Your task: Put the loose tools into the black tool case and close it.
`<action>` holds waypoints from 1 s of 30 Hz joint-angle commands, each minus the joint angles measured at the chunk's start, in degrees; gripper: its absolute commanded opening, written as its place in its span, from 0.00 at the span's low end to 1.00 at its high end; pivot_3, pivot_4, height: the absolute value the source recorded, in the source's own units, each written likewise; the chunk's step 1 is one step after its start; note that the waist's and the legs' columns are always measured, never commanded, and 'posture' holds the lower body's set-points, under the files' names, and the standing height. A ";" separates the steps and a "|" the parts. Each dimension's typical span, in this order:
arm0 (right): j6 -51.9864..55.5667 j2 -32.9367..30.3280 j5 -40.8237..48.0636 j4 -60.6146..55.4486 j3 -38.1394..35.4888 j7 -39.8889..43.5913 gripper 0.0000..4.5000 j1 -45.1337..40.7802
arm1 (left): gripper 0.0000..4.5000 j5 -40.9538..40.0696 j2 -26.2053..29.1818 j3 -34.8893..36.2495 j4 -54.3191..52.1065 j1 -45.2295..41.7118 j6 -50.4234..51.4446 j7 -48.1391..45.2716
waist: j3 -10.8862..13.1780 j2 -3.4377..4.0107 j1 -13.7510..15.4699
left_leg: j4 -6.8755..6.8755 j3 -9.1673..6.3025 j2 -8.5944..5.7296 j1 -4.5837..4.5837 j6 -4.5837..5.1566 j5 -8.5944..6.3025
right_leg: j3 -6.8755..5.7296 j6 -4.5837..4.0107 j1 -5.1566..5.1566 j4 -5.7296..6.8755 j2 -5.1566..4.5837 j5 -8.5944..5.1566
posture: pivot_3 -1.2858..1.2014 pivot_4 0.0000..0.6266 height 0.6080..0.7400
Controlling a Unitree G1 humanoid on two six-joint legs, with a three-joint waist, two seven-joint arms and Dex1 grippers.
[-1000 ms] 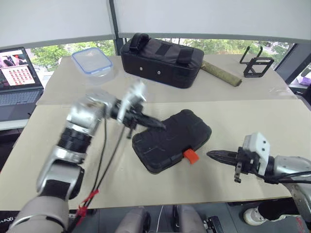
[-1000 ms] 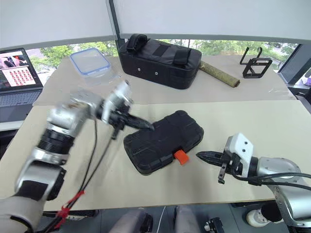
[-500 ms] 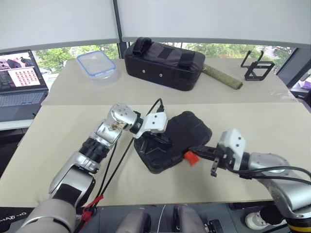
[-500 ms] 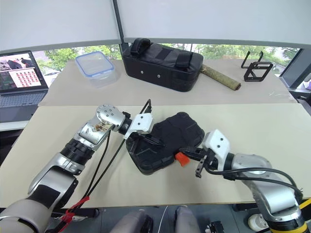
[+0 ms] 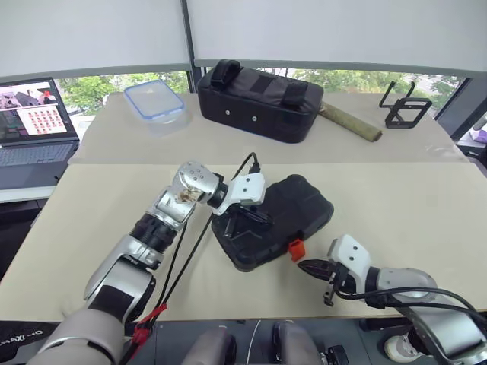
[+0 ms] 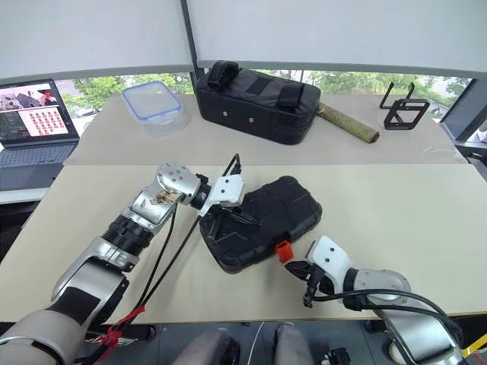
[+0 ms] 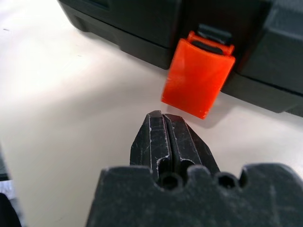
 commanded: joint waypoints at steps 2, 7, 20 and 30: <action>-1.89 2.60 -2.49 2.28 1.62 -1.74 0.00 -2.67 | 0.01 3.82 -1.28 -2.86 2.33 0.58 0.59 0.63 | -0.07 -0.10 0.00 | 0.00 0.00 0.01 0.02 0.00 0.00 | -0.01 0.00 0.01 0.00 0.02 0.00 | 0.52 0.24 0.80; -3.69 5.02 -6.52 5.54 2.78 -4.22 0.00 -5.31 | 0.01 4.50 -2.20 -3.19 2.68 0.47 -0.15 0.41 | -0.18 -0.23 -0.06 | -0.01 -0.01 0.02 0.05 0.00 0.00 | -0.01 0.00 0.02 0.00 0.04 0.00 | 0.52 0.24 0.80; -8.29 7.41 -1.43 -3.01 -3.15 -1.73 0.00 -4.11 | 0.01 9.44 -2.43 -5.22 5.28 1.78 -7.23 0.54 | -0.20 -0.26 -0.72 | -0.09 -0.01 0.03 0.28 -0.02 0.00 | 0.02 -0.01 0.24 -0.01 0.07 0.00 | 0.52 0.24 0.80; -6.77 6.14 -1.37 -2.64 -4.14 0.43 0.00 -5.41 | 0.01 9.63 -2.53 -4.03 7.33 1.50 -7.75 0.92 | -0.19 -0.27 -0.98 | -0.18 -0.02 0.06 0.64 0.00 -0.01 | 0.00 0.03 0.62 -0.07 0.08 -0.02 | 0.52 0.24 0.80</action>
